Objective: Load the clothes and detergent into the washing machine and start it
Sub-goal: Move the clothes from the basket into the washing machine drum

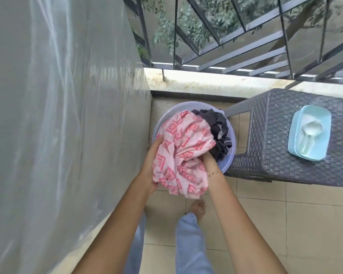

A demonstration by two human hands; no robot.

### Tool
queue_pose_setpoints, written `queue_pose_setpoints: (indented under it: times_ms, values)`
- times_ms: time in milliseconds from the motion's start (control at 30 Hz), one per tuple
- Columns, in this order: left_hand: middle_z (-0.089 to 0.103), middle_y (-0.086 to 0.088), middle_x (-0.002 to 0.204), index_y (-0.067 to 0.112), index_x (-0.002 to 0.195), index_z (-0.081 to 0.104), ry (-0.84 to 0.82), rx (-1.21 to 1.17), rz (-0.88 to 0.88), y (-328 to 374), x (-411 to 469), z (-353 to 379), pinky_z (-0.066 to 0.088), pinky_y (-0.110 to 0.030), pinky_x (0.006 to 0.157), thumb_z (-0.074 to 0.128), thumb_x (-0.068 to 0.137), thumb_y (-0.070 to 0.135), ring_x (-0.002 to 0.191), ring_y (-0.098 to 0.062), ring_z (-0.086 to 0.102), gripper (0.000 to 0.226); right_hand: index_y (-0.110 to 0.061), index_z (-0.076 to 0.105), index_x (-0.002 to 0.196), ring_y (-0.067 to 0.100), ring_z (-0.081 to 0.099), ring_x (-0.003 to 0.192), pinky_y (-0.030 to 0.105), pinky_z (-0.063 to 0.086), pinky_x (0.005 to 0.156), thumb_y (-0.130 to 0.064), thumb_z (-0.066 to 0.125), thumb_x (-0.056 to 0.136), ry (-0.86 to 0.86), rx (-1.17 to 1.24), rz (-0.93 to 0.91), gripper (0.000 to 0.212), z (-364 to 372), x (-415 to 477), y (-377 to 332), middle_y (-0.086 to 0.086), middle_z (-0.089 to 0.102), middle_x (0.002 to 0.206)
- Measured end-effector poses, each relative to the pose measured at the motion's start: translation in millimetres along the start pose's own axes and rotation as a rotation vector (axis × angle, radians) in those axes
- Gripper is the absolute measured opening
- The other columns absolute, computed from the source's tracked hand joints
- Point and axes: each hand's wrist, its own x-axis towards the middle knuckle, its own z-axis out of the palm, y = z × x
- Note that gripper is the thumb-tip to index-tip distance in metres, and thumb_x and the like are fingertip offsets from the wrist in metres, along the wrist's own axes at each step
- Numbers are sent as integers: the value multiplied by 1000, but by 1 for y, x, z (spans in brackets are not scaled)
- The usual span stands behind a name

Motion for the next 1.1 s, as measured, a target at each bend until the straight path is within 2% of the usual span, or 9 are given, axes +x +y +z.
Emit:
queue_pose_setpoints:
  times_ms: [67, 167, 267, 400, 533, 700, 833, 1000, 1100]
  values:
    - [67, -5, 121, 18, 128, 58, 15, 52, 25, -1, -5, 0, 51, -36, 91, 35, 97, 52, 111, -22, 64, 52, -7, 58, 118, 25, 69, 95, 34, 56, 79, -33, 38, 99, -111, 223, -68, 38, 3, -20, -13, 15, 71, 104]
    - [64, -6, 126, 18, 130, 56, 110, 115, 40, 2, -19, 8, 48, -39, 97, 40, 93, 58, 114, -23, 62, 57, -14, 54, 130, 26, 61, 115, 44, 45, 101, -50, 49, 91, -256, 247, -148, 53, 12, -53, -26, 12, 64, 124]
    - [66, -8, 123, 20, 128, 59, 157, 265, 84, 8, -42, 25, 43, -48, 106, 54, 76, 74, 112, -25, 64, 75, -21, 45, 137, 23, 58, 120, 50, 39, 108, -40, 79, 72, -241, 50, -217, 76, 22, -78, -31, 6, 62, 129]
    - [71, -4, 104, 21, 107, 66, 382, 424, 212, 34, -80, 57, 53, -39, 93, 36, 87, 70, 95, -22, 67, 61, -19, 55, 127, 22, 65, 109, 49, 46, 101, -30, 92, 51, -111, 74, -345, 85, 24, -124, -47, 5, 69, 117]
    - [73, -1, 89, 27, 85, 67, 465, 347, 357, 67, -118, 75, 55, -43, 88, 33, 91, 66, 88, -22, 69, 52, -16, 60, 122, 19, 71, 95, 37, 57, 81, -28, 80, 69, -69, 142, -419, 58, 17, -171, -75, 6, 72, 109]
    - [72, -11, 109, 20, 116, 66, 124, 378, 337, 88, -173, 100, 51, -49, 96, 43, 79, 78, 101, -30, 69, 73, -16, 66, 117, 29, 64, 109, 50, 45, 101, -43, 72, 76, -152, 164, -423, 49, 30, -214, -108, 11, 69, 116]
    - [71, -5, 113, 30, 117, 64, -41, 407, 453, 108, -212, 120, 50, -47, 98, 55, 82, 66, 104, -25, 69, 51, -12, 65, 118, 33, 64, 109, 53, 43, 102, -46, 72, 73, -233, 134, -466, 56, 66, -254, -134, 16, 67, 117]
    - [73, -10, 97, 16, 103, 66, 85, 533, 595, 158, -251, 126, 56, -38, 86, 59, 89, 39, 85, -18, 72, 28, -10, 56, 129, 33, 57, 119, 51, 41, 105, -50, 56, 86, -422, 50, -505, 59, 121, -301, -160, 17, 60, 129]
    - [70, -6, 92, 19, 95, 69, 91, 505, 591, 198, -280, 116, 57, -34, 84, 55, 87, 46, 82, -13, 69, 32, -14, 55, 130, 31, 57, 120, 49, 42, 104, -53, 43, 91, -559, -39, -525, 57, 149, -322, -166, 14, 61, 128]
